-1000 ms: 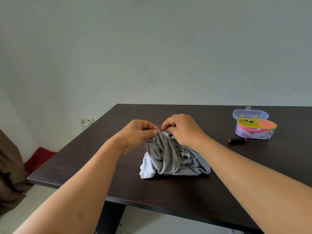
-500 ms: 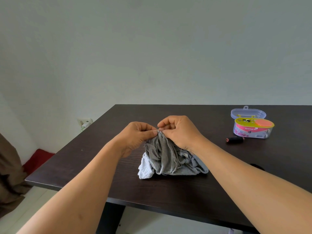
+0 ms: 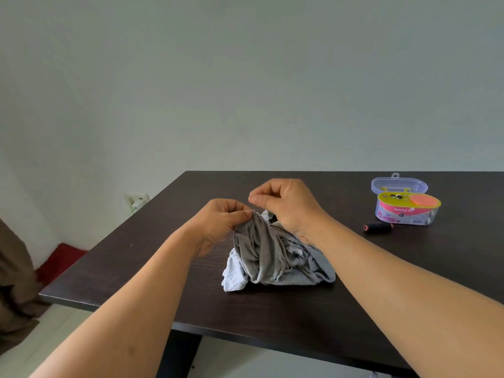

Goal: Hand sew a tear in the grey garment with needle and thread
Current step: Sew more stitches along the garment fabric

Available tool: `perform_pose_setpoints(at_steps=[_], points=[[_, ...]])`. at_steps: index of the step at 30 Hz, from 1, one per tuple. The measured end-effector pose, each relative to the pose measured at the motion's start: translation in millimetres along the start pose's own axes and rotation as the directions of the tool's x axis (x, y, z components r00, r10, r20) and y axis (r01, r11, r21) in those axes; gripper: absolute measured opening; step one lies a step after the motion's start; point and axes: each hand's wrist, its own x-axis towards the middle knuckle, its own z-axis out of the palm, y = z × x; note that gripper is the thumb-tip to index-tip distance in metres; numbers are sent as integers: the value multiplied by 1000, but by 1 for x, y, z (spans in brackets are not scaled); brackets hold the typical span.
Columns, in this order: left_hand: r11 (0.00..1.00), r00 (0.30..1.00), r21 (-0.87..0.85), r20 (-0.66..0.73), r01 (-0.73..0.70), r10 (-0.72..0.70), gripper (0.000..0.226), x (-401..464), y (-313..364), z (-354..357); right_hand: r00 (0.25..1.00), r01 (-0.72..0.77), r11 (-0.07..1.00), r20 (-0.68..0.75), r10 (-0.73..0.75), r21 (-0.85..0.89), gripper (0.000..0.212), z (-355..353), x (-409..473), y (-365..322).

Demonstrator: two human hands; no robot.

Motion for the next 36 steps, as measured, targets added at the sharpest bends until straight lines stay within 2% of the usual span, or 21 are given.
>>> perform_pose_setpoints(at_steps=[3,5,8,10,12,13,15,16,18,20,22,23,24,25,27,28,30,32,34,36], points=[[1000,999,1,-36,10,-10,8,1,-1,-1,992,-119,951,68,104,285,11,-12,3,-18],[1000,999,7,-34,17,-17,8,1,-1,-2,974,-210,917,159,164,338,19,-22,6,-27],[999,999,25,-27,22,-21,8,4,-2,-4,945,-277,891,269,185,360,15,-35,11,-38],[999,999,25,-30,19,-18,8,5,-1,-4,949,-280,877,250,191,391,10,-43,15,-45],[1000,999,14,-30,22,-21,8,5,-1,-3,962,-270,881,156,226,388,12,-51,21,-47],[1000,999,13,-30,24,-24,9,5,-1,-3,968,-252,917,98,233,309,14,-54,24,-47],[1000,999,15,-31,26,-26,9,5,-1,-3,980,-192,979,30,194,-65,16,-59,28,-44],[1000,999,13,-35,24,-23,9,4,-1,-3,985,-147,954,50,165,-260,18,-59,27,-41],[1000,999,10,-44,16,-15,9,5,-1,-2,969,-48,858,184,164,-511,24,-55,23,-39],[1000,999,10,-52,11,-10,8,5,0,-1,925,57,690,298,235,-721,33,-47,18,-37],[1000,998,23,-55,10,-9,8,6,-1,-2,904,127,524,316,288,-842,26,-40,15,-34],[1000,998,27,-56,12,-10,8,7,-1,-3,902,126,511,312,297,-850,17,-37,15,-33],[1000,998,28,-57,14,-12,8,7,-2,-3,899,100,568,319,301,-817,9,-37,15,-32],[999,998,28,-62,15,-13,8,7,-3,-4,899,44,684,328,291,-728,5,-36,16,-32],[1000,997,22,-70,15,-13,8,8,-6,-5,927,-91,901,293,233,-425,4,-35,18,-35],[1000,997,21,-71,16,-14,8,8,-7,-6,945,-144,956,252,211,-257,5,-36,20,-37],[999,997,30,-71,18,-16,8,9,-8,-6,966,-203,979,171,195,32,10,-37,24,-40],[999,997,46,-74,22,-18,8,8,-8,-6,979,-202,947,82,188,248,12,-38,28,-44],[999,997,43,-71,25,-22,9,8,-9,-7,978,-153,905,-70,196,397,14,-38,34,-48],[999,998,38,-66,27,-24,9,8,-9,-7,942,-73,897,-266,206,436,19,-40,39,-47]])
